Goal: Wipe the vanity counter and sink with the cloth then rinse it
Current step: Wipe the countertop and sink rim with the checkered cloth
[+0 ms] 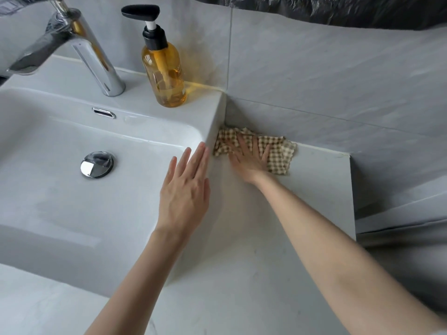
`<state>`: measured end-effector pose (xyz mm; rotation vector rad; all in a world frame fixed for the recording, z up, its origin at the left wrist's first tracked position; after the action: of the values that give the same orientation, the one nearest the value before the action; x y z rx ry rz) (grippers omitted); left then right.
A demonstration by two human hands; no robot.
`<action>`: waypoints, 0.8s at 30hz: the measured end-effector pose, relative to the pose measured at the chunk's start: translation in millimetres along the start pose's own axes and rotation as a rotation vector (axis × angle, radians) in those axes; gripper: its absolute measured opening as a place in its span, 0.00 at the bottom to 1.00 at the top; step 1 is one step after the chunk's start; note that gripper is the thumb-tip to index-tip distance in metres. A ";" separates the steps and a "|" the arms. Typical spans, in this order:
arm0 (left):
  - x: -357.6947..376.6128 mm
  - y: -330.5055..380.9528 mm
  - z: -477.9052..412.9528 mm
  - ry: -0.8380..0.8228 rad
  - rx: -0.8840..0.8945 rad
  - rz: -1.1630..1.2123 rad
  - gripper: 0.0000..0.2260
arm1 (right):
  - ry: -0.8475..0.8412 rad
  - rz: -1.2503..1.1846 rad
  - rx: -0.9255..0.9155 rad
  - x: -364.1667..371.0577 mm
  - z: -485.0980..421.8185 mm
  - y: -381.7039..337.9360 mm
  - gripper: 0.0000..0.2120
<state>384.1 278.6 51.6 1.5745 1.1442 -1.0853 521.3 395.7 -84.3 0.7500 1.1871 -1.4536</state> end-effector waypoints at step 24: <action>7.4 2.1 -2.4 -0.064 0.015 0.041 0.27 | 0.084 -0.040 0.226 -29.5 70.9 164.1 0.22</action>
<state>387.9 282.1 45.3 1.5574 1.0584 -1.1118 696.2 348.7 -80.3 0.9540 1.1175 -1.6213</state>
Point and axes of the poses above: each hand's wrist, its own z-axis away from the middle knuckle, its own x-axis out of the palm, y = z × x, the point moved 9 cm from there along -z, towards the middle knuckle
